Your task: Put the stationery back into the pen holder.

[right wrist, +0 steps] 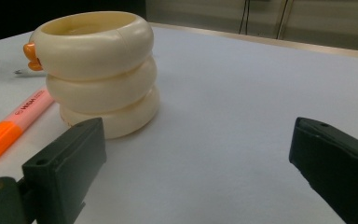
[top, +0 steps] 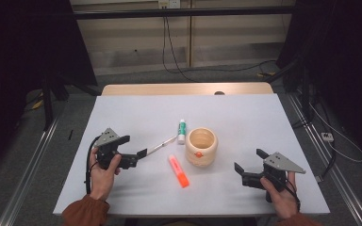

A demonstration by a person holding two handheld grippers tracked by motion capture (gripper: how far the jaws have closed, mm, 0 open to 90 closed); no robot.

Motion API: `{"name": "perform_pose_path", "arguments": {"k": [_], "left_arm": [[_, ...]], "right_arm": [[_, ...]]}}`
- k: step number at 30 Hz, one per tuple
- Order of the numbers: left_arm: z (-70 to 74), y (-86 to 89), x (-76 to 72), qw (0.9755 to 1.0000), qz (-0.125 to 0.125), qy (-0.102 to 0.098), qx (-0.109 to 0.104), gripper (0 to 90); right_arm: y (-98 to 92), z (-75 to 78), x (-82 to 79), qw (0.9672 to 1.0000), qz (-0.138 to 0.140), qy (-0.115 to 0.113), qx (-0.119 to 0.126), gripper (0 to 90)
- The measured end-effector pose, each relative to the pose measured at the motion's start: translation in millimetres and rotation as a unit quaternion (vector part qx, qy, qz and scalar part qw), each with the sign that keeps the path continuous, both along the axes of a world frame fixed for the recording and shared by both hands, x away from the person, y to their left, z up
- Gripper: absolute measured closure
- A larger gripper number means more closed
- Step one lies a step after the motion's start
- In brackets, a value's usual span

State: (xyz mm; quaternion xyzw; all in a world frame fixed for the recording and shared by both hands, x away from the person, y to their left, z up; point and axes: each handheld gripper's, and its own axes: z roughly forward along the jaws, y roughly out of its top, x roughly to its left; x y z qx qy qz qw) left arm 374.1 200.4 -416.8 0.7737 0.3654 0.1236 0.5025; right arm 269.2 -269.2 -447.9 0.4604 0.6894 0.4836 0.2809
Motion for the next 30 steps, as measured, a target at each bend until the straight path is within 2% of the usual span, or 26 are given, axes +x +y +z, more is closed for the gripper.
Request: {"name": "perform_pose_path", "arguments": {"k": [4, 8, 11, 13, 15, 17, 21, 23, 26, 27, 29, 30], "left_arm": [[-1.4, 3.7, 5.5, 0.9999, 0.0, 0.012, -0.001, 8.0], [-2.0, 4.3, 10.6, 0.9998, 0.005, 0.019, 0.01, 8.3], [-1.5, 5.0, 14.6, 0.9995, -0.002, 0.032, 0.005, 8.5], [1.2, 3.9, 18.0, 0.9991, -0.002, 0.032, 0.027, 8.5], [4.3, 2.6, 21.8, 0.9991, -0.009, 0.03, 0.03, 8.7], [5.4, -2.2, 26.2, 0.9984, -0.012, 0.039, 0.039, 8.0], [1.5, -14.4, 37.7, 0.9955, -0.038, 0.048, 0.072, 10.3], [-1.9, -19.3, 43.1, 0.9937, -0.047, 0.064, 0.079, 10.5], [-3.8, -25.9, 48.5, 0.9918, -0.054, 0.071, 0.092, 12.9], [-3.6, -28.5, 50.5, 0.9906, -0.06, 0.08, 0.094, 14.3], [-3.0, -32.2, 53.4, 0.9888, -0.06, 0.077, 0.113, 15.6], [-3.2, -34.8, 55.2, 0.9882, -0.062, 0.081, 0.115, 15.7]], "right_arm": [[-0.3, -0.3, 1.7, 1.0, -0.004, 0.003, 0.003, 3.5], [1.1, -0.9, 2.8, 1.0, -0.004, 0.005, 0.0, 3.5], [0.9, -0.9, 2.9, 1.0, -0.005, 0.005, 0.003, 3.6], [0.7, -1.2, 3.0, 1.0, -0.003, 0.006, 0.001, 3.5], [1.0, -1.1, 2.4, 1.0, -0.001, 0.005, 0.001, 3.6], [1.2, -1.2, 1.8, 1.0, 0.001, 0.005, 0.001, 3.6], [0.7, -1.1, 2.2, 1.0, 0.0, 0.005, 0.002, 3.5], [1.1, -1.1, 2.5, 1.0, -0.001, 0.005, 0.002, 3.5], [1.7, -1.2, 2.8, 1.0, -0.001, 0.005, 0.002, 3.6], [1.4, -1.2, 2.8, 1.0, 0.0, 0.006, 0.001, 3.6], [1.2, -1.3, 2.8, 1.0, 0.0, 0.005, 0.001, 3.6], [1.1, -1.3, 2.7, 1.0, 0.0, 0.005, 0.002, 3.6]]}}
